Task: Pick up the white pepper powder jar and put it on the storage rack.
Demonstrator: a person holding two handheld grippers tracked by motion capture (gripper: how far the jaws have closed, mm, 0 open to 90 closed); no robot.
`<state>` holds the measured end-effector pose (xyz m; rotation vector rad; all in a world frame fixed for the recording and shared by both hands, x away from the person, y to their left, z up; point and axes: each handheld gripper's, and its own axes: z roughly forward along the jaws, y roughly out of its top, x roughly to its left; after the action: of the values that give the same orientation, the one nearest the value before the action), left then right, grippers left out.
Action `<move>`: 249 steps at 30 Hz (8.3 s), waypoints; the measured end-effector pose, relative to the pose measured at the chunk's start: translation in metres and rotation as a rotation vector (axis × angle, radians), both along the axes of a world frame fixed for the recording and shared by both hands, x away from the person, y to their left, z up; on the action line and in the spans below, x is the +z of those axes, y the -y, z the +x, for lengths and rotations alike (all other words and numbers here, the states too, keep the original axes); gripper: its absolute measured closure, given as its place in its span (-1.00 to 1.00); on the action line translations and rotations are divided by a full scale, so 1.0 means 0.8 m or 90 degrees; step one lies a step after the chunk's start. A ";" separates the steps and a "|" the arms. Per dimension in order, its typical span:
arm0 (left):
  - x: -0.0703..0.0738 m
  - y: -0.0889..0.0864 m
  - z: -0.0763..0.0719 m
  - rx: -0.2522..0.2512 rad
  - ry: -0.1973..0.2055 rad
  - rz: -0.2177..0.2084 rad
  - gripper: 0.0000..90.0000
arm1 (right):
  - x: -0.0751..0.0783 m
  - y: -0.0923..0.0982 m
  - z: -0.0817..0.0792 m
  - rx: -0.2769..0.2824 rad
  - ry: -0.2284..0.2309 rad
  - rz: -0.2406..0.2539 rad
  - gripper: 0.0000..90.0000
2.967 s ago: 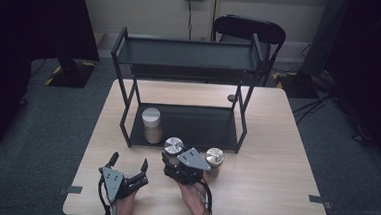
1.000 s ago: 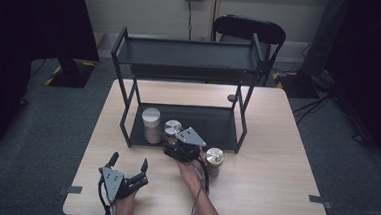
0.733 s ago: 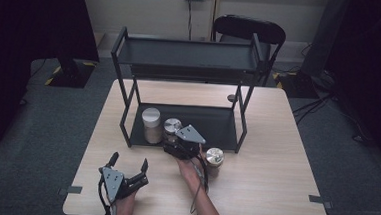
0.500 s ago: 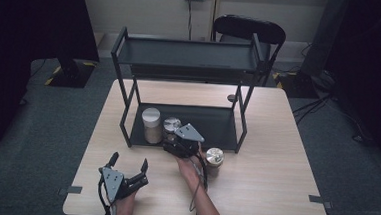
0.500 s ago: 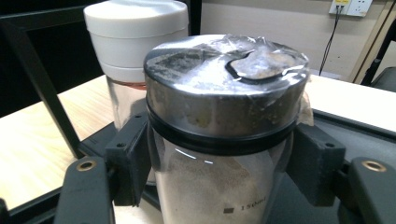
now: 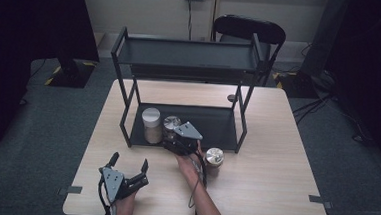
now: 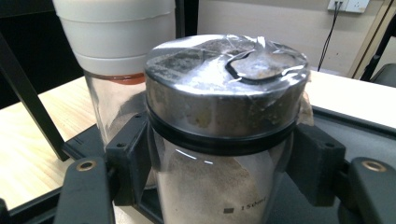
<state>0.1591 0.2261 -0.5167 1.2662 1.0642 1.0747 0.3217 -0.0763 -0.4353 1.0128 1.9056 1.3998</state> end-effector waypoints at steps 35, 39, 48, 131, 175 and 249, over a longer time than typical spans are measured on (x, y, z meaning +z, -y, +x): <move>0.000 -0.001 0.000 -0.004 0.000 0.001 -0.98 | -0.011 -0.004 0.022 -0.012 -0.013 -0.001 -0.32; 0.000 -0.001 0.000 -0.004 0.000 0.001 -0.98 | -0.012 -0.004 0.020 -0.011 -0.009 -0.007 -0.32; 0.000 -0.001 0.000 -0.004 0.000 0.001 -0.98 | -0.011 -0.004 0.019 -0.011 -0.011 -0.008 -0.32; 0.000 -0.001 0.000 -0.003 0.000 0.001 -0.98 | 0.019 0.006 -0.058 0.006 0.070 0.056 -0.99; 0.000 0.000 0.000 -0.001 0.000 0.001 -0.98 | 0.004 0.064 -0.142 0.000 0.118 0.103 -0.98; 0.000 0.000 0.000 0.000 -0.001 0.002 -0.97 | -0.063 0.147 -0.200 -0.264 0.168 0.081 -1.00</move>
<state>0.1591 0.2257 -0.5164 1.2688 1.0642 1.0759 0.1614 -0.1937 -0.4860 1.1407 1.3390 1.3406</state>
